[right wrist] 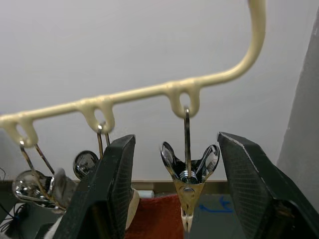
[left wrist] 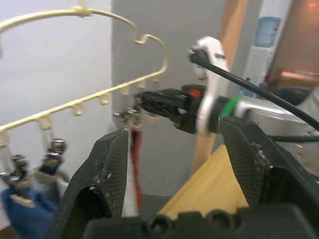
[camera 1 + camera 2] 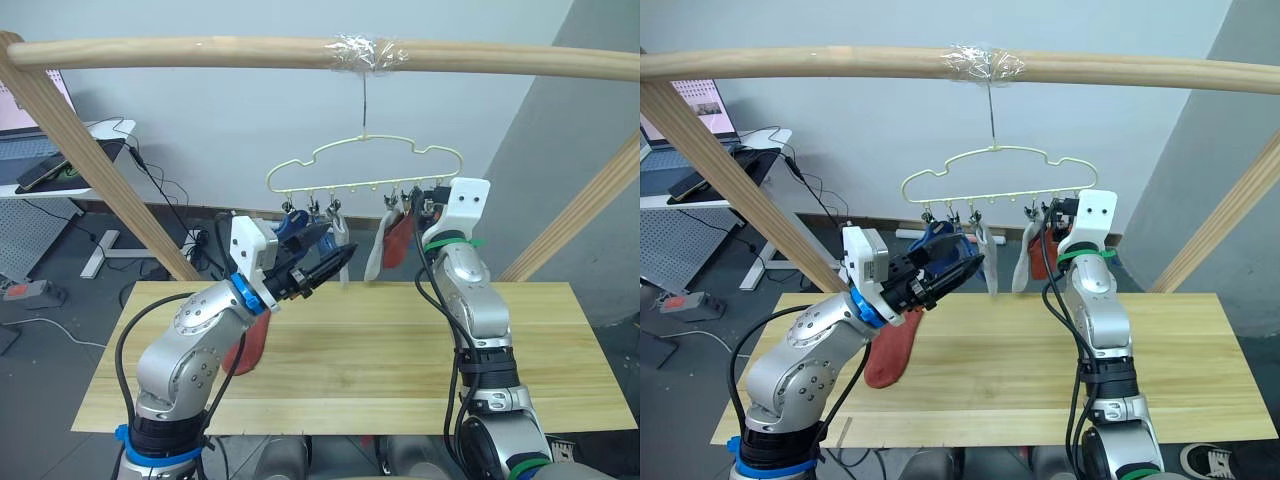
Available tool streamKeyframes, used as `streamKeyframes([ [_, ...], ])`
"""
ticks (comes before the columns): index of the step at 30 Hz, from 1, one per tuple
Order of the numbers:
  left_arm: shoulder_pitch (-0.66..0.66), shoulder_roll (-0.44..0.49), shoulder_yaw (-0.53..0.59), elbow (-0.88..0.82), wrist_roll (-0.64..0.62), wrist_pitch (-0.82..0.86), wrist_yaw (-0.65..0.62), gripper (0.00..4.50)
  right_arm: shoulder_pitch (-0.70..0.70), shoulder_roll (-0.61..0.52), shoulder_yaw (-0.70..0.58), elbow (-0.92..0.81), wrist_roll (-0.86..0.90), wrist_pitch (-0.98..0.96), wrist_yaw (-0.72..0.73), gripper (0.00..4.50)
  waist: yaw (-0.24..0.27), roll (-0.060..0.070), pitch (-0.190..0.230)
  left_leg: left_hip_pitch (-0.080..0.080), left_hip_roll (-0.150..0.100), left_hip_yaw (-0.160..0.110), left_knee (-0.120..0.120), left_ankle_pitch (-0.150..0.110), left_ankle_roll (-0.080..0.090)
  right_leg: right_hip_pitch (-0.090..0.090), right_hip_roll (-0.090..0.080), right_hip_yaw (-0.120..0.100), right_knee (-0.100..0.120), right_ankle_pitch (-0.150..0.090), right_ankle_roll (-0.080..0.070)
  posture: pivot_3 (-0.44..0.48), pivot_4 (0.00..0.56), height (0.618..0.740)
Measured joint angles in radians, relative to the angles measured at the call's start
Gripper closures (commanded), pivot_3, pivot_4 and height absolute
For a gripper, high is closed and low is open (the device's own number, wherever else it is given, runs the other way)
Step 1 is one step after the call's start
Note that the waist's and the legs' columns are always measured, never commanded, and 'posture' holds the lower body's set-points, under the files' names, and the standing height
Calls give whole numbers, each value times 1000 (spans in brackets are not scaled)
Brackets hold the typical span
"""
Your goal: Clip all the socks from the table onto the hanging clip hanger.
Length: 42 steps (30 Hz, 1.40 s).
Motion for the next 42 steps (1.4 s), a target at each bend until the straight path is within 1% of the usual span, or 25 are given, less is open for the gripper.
streamKeyframes([
  [6, -5, 14, -7, 0, -2, -1, 1, 1288, 0, 1, -5, 1, 0, -5, 0, 1759, 0, 0, 0, 0, 0, 0, 0, 0, 0, 0, 0, 0, 0, 0, 0, 20, 127, 740],
  [9, -7, 15, -8, 0, -2, -2, 2, 1288, -6, 3, -13, 12, 1, -7, 1, 2384, 0, 0, 0, 0, 0, 0, 0, 0, 0, 0, 0, 0, 0, 0, 0, 20, 127, 740],
  [10, -7, 15, -12, 0, -2, -2, 2, 1288, -7, 4, -14, 15, 1, -7, 2, 2678, 0, 0, 0, 0, 0, 0, 0, 0, 0, 0, 0, 0, 0, 0, 0, 19, 128, 740],
  [11, -7, 15, -15, 0, -2, -2, 3, 1288, -7, 5, -14, 19, 1, -7, 4, 3130, 0, 0, 0, 0, 0, 0, 0, 0, 0, 0, 0, 0, 0, 0, 0, 20, 128, 740],
  [14, -5, 15, -15, 0, -2, -3, 4, 1288, -7, 5, -17, 20, 2, -7, 11, 4095, 0, 0, 0, 0, 0, 0, 0, 0, 0, 0, 0, 0, 0, 0, 0, 18, 126, 740],
  [15, -2, 15, -15, 0, -1, -4, 4, 1288, -7, 5, -18, 20, 2, -7, 13, 4357, 0, 0, 0, 0, 0, 0, 0, 0, 0, 0, 0, 0, 0, 0, 0, 17, 127, 740],
  [16, 1, 15, -16, 0, 1, -4, 4, 1288, -7, 5, -19, 20, 2, -7, 17, 4469, 0, 0, 0, 0, 0, 0, 0, 0, 0, 0, 0, 0, 1, 0, 0, 17, 128, 740],
  [21, 8, 14, -15, 5, 17, -16, 17, 1288, -15, -14, -23, 20, 3, 11, 41, 4469, 2, 0, 0, 0, 0, 0, 1, 0, 0, 0, 0, 0, 1, 0, 0, 7, 133, 740],
  [23, 11, 14, -12, 18, 30, -16, 42, 1288, -33, -56, -23, 17, 8, 59, 77, 4469, 2, 0, 0, 0, 0, 0, 2, 0, 0, 0, 0, 0, 1, 0, 0, -8, 137, 740],
  [27, 65, 49, -6, 119, 94, -26, 55, 1288, -91, -214, -12, -22, 70, 285, 230, 4469, 0, 0, 0, 2, 0, 0, 1, 0, 0, 1, 0, 0, 1, 0, 0, -37, 141, 740],
  [29, 100, 83, 0, 205, 155, -60, 56, 1288, -116, -289, -9, -55, 111, 402, 312, 4469, -2, 0, 0, 3, 0, 0, 0, 0, 0, 1, 0, 0, 2, -1, -2, -42, 141, 740],
  [31, 123, 115, 6, 301, 224, -114, 56, 1288, -134, -337, -11, -86, 154, 506, 371, 4469, -4, 0, 0, 3, 0, 0, 0, 0, 0, 1, 0, 0, 2, -1, -3, -55, 144, 740],
  [36, 125, 127, 5, 555, 369, -247, 89, 1288, -170, -379, -13, -119, 224, 685, 439, 4469, -7, 0, 0, 3, 0, 0, 0, 0, 0, 1, -1, 0, 1, -2, -3, -58, 148, 740],
  [38, 89, 110, 4, 678, 409, -290, 102, 1288, -177, -389, -15, -121, 236, 718, 446, 4469, -4, 0, 0, 3, -1, 0, 0, 0, 0, 1, -1, -1, 2, -2, -2, -60, 152, 740],
  [40, 26, 80, 3, 821, 449, -331, 127, 1288, -179, -387, -19, -123, 240, 739, 446, 4469, 0, -1, 0, 2, -1, -1, 1, 0, 1, 1, -1, -2, 1, -1, -2, -64, 156, 740],
  [42, -32, 58, 2, 925, 479, -356, 152, 1288, -178, -383, -24, -127, 244, 751, 442, 4469, -1, -1, 0, 1, -1, -1, 1, 0, 0, 1, -2, -2, 1, -1, -2, -64, 156, 740],
])
